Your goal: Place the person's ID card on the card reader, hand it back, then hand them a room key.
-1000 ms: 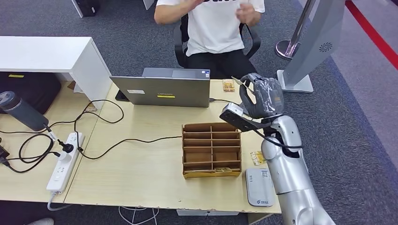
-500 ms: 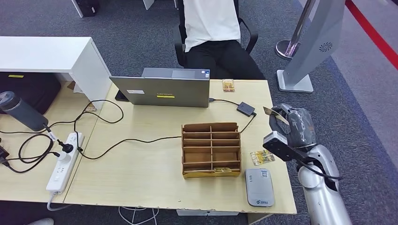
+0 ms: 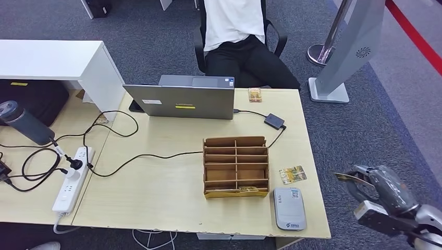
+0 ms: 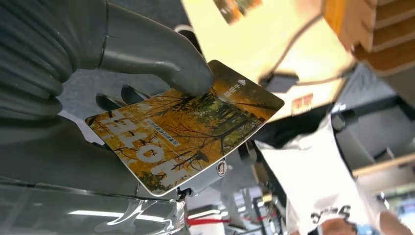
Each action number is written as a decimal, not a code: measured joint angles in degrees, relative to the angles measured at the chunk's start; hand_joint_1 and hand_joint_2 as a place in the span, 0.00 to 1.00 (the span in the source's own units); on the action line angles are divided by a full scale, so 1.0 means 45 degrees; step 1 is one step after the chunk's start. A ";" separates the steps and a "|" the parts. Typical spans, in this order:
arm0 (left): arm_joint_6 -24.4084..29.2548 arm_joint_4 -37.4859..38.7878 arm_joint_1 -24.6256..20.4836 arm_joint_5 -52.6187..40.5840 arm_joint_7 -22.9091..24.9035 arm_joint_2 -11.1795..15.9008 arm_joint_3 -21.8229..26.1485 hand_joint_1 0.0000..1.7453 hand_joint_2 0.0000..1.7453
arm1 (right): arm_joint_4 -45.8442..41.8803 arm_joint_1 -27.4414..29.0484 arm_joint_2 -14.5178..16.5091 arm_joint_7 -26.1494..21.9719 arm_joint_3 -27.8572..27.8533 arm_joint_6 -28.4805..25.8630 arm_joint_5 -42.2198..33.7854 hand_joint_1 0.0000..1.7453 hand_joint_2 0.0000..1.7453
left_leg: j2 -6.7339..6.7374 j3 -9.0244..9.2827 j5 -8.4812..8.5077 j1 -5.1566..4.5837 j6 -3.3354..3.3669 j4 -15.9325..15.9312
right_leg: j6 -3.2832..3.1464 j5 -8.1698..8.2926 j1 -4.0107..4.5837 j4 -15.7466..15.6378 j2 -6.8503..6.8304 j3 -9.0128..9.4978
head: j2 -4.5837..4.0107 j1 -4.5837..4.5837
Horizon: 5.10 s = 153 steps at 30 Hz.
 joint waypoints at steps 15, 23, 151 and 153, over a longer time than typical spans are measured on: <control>-0.0096 0.0000 -0.0051 -0.0232 0.0035 0.0041 0.0050 0.00 1.00 | -0.1905 0.0925 -0.3082 0.0788 0.1411 0.0348 0.0760 1.00 1.00 | 0.0045 0.0035 -0.0004 -0.0001 0.0008 -0.0001 | 0.0002 0.0000 -0.0001 0.0002 0.0034 0.0033 | 0.0000 -0.0001; -0.0256 0.0000 -0.0091 -0.0508 0.0035 0.0053 0.0045 0.00 1.00 | -0.0466 -0.0969 -0.2967 0.1181 0.4903 -0.0334 0.1634 1.00 1.00 | 0.0048 0.0045 -0.0003 0.0000 0.0007 -0.0002 | 0.0002 0.0000 0.0001 0.0003 0.0039 0.0041 | 0.0000 -0.0001; -0.0055 0.0102 -0.0162 -0.1438 0.0132 -0.0330 -0.0330 0.00 1.00 | -0.2977 -0.4456 0.6279 0.5496 0.7324 -0.8797 1.2790 0.00 1.00 | 0.0047 0.0046 0.0029 0.0009 -0.0017 -0.0008 | -0.0008 0.0006 0.0007 0.0013 0.0051 0.0032 | 0.0000 0.0001; -0.0047 0.0102 -0.0163 -0.1401 0.0132 -0.0345 -0.0284 0.00 1.00 | -0.3008 -0.4105 0.6073 0.5728 0.7324 -0.8976 1.3060 0.00 1.00 | 0.0047 0.0047 0.0029 0.0008 -0.0016 -0.0008 | -0.0008 0.0006 0.0007 0.0012 0.0051 0.0034 | 0.0000 0.0001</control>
